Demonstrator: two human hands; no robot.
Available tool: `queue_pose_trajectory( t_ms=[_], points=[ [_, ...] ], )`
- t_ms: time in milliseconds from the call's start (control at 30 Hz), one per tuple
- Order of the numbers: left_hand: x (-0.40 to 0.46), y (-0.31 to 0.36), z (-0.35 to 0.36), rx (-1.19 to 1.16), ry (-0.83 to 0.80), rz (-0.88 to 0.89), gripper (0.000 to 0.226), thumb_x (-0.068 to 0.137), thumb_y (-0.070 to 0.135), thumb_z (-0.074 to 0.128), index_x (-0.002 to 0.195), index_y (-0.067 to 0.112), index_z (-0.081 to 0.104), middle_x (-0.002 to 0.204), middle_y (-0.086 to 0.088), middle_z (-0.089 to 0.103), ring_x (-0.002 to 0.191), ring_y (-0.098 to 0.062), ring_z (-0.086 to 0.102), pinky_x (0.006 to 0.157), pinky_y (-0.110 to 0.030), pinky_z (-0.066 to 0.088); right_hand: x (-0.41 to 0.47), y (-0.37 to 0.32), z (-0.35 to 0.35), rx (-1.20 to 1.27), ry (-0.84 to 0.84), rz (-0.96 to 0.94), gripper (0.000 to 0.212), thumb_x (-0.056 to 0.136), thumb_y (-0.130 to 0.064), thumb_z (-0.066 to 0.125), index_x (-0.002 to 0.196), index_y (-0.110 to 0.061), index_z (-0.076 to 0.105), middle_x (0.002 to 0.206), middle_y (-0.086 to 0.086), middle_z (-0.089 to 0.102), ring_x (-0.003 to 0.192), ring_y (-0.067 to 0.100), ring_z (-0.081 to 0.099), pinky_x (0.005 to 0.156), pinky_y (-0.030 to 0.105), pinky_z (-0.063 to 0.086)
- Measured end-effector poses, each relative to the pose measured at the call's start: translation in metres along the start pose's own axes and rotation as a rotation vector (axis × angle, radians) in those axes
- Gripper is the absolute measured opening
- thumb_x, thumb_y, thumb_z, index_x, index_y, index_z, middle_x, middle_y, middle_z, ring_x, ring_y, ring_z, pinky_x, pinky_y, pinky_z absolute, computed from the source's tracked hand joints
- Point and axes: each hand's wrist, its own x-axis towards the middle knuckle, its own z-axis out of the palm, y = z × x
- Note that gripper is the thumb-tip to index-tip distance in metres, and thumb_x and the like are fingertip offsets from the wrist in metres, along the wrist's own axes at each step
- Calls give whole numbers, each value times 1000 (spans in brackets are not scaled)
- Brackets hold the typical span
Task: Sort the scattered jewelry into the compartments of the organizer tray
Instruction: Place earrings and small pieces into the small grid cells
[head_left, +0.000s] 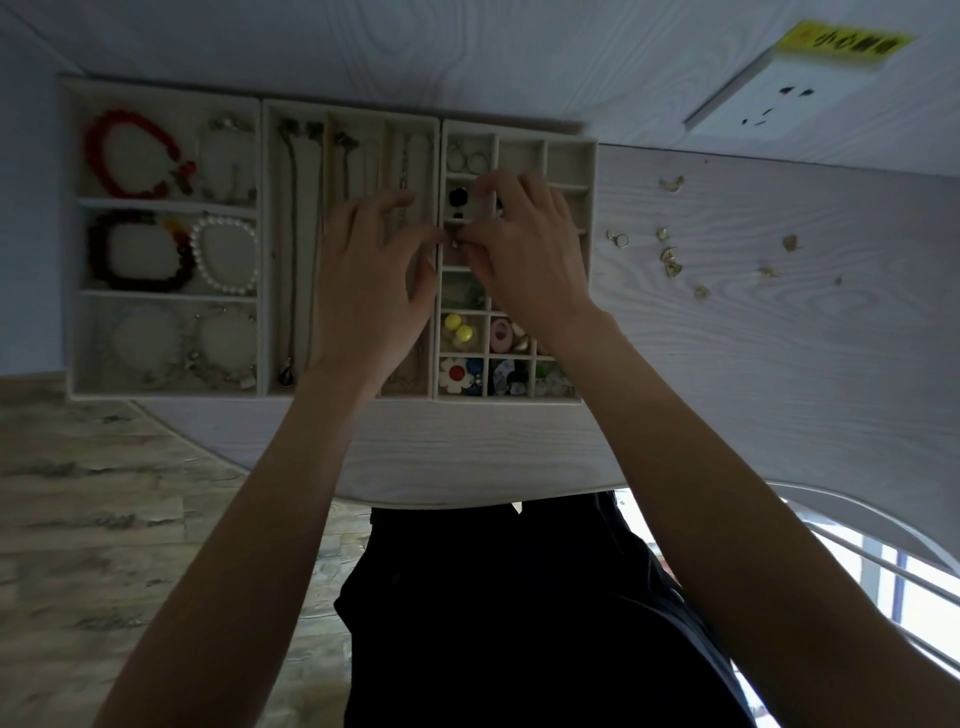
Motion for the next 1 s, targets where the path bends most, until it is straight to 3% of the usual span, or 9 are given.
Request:
queue_pose_trajectory(
  t_ms=[233,333,433,500,633,767,867,1000],
  points=[
    [-2,3,-2,-17,-9,-10,19,88,17,57,103,15,68,118,-11,59,114,-32,48,92,-26,35,-6,3,-14,47,88,4,15,84,-23,63,83,-15,74,106,7,64,94,28,57,77,36,45],
    [-3,6,-3,-33,-58,-29,23,89,18,59,111,13,64,111,-9,61,107,-30,52,92,-25,31,-23,16,-30,128,197,125,17,86,-21,59,88,-12,73,97,6,66,89,26,56,76,31,41],
    [-6,10,-3,-41,-111,-31,29,91,26,56,116,13,61,110,-8,62,103,-28,55,90,-34,39,-50,36,-42,176,254,250,17,88,-19,58,93,-13,72,90,3,68,85,23,57,75,25,33],
    [-6,14,-2,-26,-125,-49,32,91,27,56,120,12,60,112,-9,61,104,-28,54,89,-35,40,-71,52,-47,146,233,335,15,88,-18,59,96,-14,71,87,2,69,84,23,58,76,26,33],
    [-5,16,0,-54,-159,-142,36,92,23,57,127,14,56,116,-9,60,109,-27,51,92,-37,43,-92,86,-46,178,190,508,15,87,-19,59,96,-14,71,84,3,70,80,27,61,77,40,45],
    [-5,22,-2,-120,-144,-219,35,91,22,60,126,17,56,117,-9,59,110,-26,52,94,-40,45,-80,114,-40,136,88,636,24,89,-25,57,108,-14,67,101,8,67,95,31,56,84,38,40],
    [-3,27,-2,-111,-136,-238,33,91,19,61,124,15,58,115,-10,59,108,-26,55,94,-38,46,-65,126,-36,143,-2,655,33,90,-28,57,121,-17,60,113,10,59,106,30,49,91,35,35],
    [-2,34,-2,-90,-126,-269,31,89,13,62,120,12,59,115,-10,57,107,-24,55,91,-28,41,-56,124,-35,154,-80,561,32,86,-21,59,117,-17,63,112,11,58,104,31,49,90,35,35]
  ],
)
